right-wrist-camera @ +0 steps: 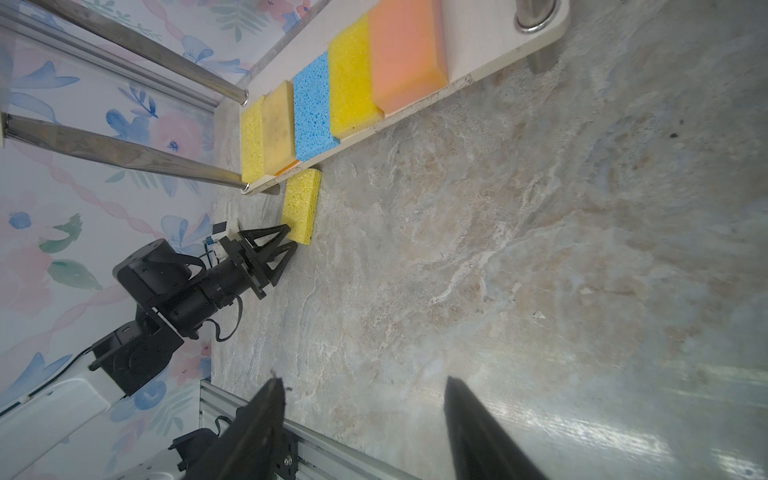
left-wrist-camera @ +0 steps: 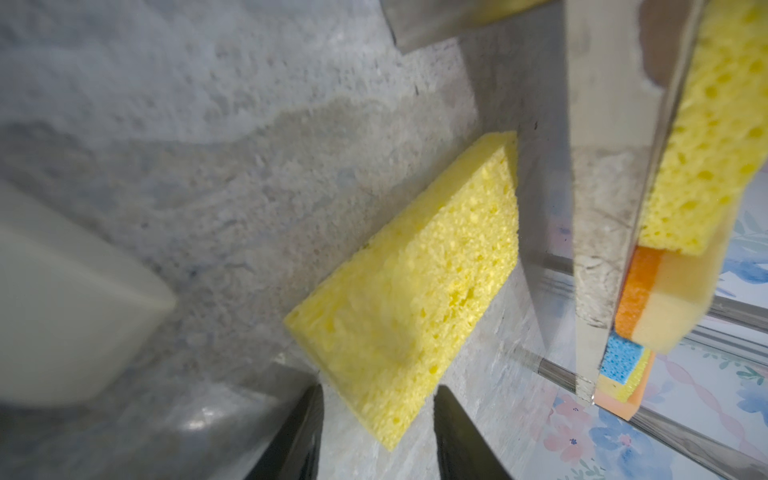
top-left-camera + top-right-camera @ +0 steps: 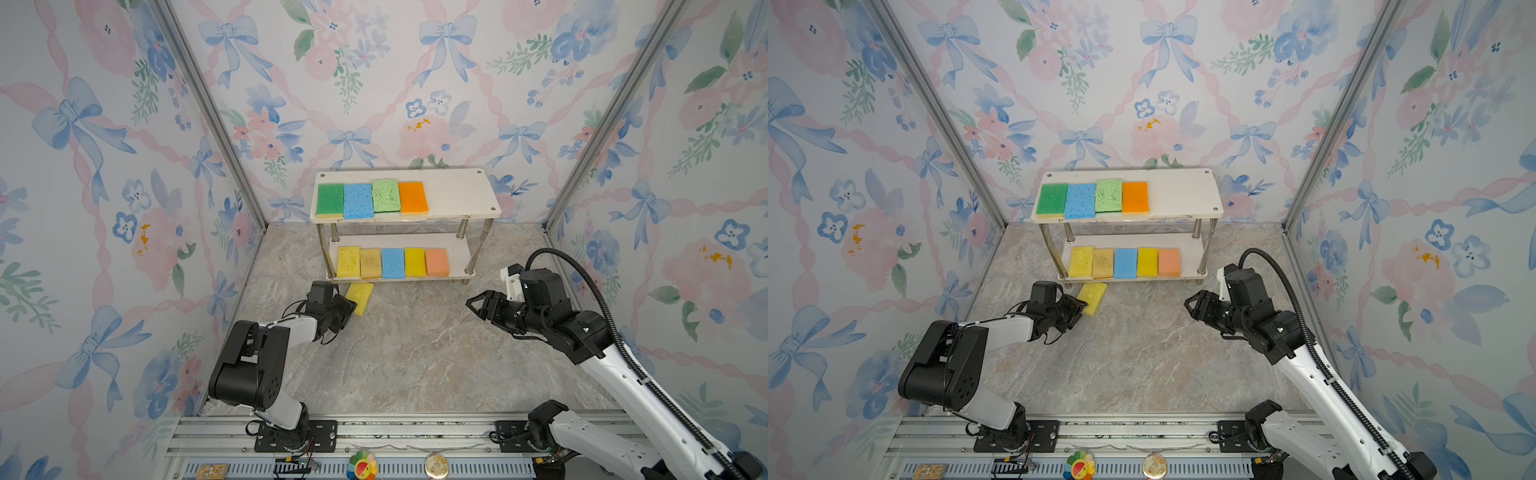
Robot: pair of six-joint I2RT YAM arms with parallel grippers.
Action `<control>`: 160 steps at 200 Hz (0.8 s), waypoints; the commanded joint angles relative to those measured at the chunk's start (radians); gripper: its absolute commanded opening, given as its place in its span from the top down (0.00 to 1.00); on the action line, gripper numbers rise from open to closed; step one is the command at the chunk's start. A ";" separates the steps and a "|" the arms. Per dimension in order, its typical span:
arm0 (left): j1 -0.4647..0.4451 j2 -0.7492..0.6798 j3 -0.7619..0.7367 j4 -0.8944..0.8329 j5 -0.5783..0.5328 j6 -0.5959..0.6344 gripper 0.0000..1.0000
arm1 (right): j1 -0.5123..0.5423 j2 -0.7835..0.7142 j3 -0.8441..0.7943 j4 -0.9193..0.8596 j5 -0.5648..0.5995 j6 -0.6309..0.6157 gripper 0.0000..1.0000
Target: Place and organize the cleaning sponges onto the shelf
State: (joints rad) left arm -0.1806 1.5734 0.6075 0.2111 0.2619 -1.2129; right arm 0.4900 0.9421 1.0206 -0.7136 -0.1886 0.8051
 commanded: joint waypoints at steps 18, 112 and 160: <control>0.012 0.045 0.002 -0.010 0.007 0.021 0.77 | 0.019 0.008 0.023 -0.003 0.035 0.013 0.36; 0.025 -0.031 -0.094 -0.015 0.110 0.030 0.99 | 0.053 0.037 0.028 0.003 0.056 0.016 0.35; -0.021 -0.226 -0.197 -0.084 0.196 -0.043 1.00 | 0.080 0.067 0.005 0.038 0.052 0.018 0.35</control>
State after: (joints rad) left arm -0.1654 1.4109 0.4438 0.1902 0.3878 -1.2182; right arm 0.5446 0.9913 1.0225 -0.7036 -0.1452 0.8120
